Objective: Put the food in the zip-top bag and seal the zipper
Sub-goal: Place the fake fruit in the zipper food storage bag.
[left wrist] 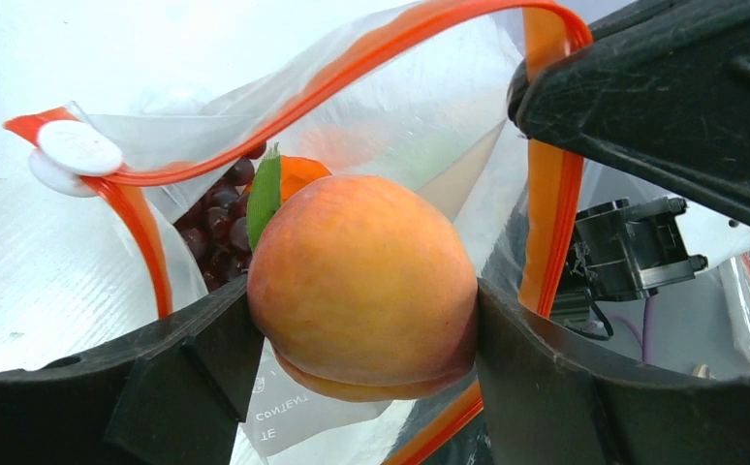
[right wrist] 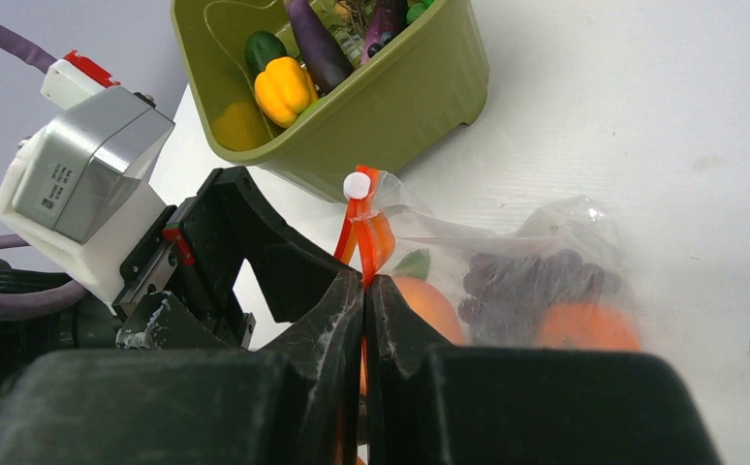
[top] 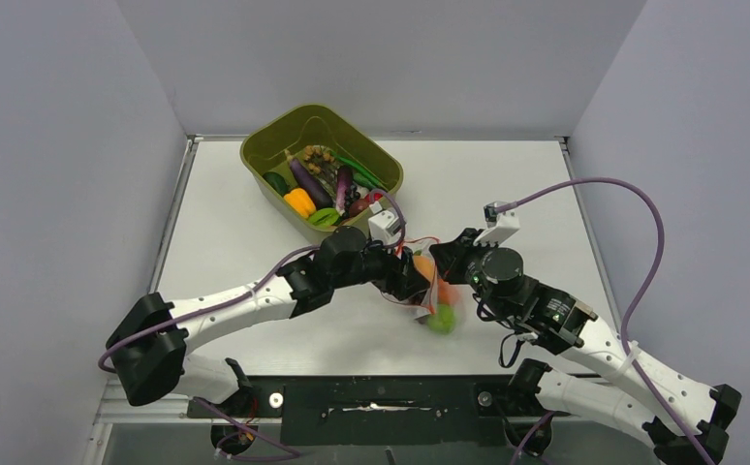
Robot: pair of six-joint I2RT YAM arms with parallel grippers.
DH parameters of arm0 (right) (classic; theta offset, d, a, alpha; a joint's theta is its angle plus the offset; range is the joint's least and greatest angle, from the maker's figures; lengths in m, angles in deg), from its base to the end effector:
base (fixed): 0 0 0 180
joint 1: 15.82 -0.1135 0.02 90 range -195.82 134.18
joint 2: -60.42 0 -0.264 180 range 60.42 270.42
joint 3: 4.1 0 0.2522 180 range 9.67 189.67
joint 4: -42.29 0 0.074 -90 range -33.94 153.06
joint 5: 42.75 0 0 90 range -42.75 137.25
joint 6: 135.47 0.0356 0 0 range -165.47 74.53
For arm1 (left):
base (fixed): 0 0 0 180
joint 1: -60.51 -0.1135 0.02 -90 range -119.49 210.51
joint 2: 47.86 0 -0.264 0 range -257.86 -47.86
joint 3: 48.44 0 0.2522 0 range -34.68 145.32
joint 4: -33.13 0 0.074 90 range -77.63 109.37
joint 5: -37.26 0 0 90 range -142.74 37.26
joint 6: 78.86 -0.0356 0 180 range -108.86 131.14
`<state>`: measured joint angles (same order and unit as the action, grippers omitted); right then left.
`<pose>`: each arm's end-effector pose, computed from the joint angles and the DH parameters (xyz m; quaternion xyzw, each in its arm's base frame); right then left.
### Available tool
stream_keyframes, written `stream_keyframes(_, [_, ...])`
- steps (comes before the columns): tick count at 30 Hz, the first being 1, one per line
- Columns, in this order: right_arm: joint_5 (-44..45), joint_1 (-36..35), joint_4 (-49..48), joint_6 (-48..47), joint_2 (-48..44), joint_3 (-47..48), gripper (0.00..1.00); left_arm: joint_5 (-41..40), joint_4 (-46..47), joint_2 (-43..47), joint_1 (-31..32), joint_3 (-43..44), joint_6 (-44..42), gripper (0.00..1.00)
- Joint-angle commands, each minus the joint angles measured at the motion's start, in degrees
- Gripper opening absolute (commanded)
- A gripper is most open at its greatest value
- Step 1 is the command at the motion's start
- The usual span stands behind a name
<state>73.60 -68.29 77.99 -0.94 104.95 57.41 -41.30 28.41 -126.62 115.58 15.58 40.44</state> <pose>0.1181 0.1278 0.3383 0.0777 0.7986 0.3022 0.5147 0.1746 -0.2624 0.2720 0.2373 0.7791 -0.4461 0.3711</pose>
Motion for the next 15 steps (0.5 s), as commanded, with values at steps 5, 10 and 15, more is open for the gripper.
stream_keyframes(5, [0.8,0.3,-3.6,0.4,-1.9,0.2,0.0,-2.7,0.6,3.9,0.1,2.0,-0.7,0.96])
stream_keyframes(10, [0.6,0.3,-4.0,0.7,-2.0,-0.3,0.0,-4.6,-0.8,4.7,-0.1,2.0,-0.2,0.98])
stream_keyframes(15, [0.5,0.3,-5.1,0.6,-1.5,-0.5,0.0,-5.1,-4.7,6.6,-0.7,3.0,-2.1,0.97])
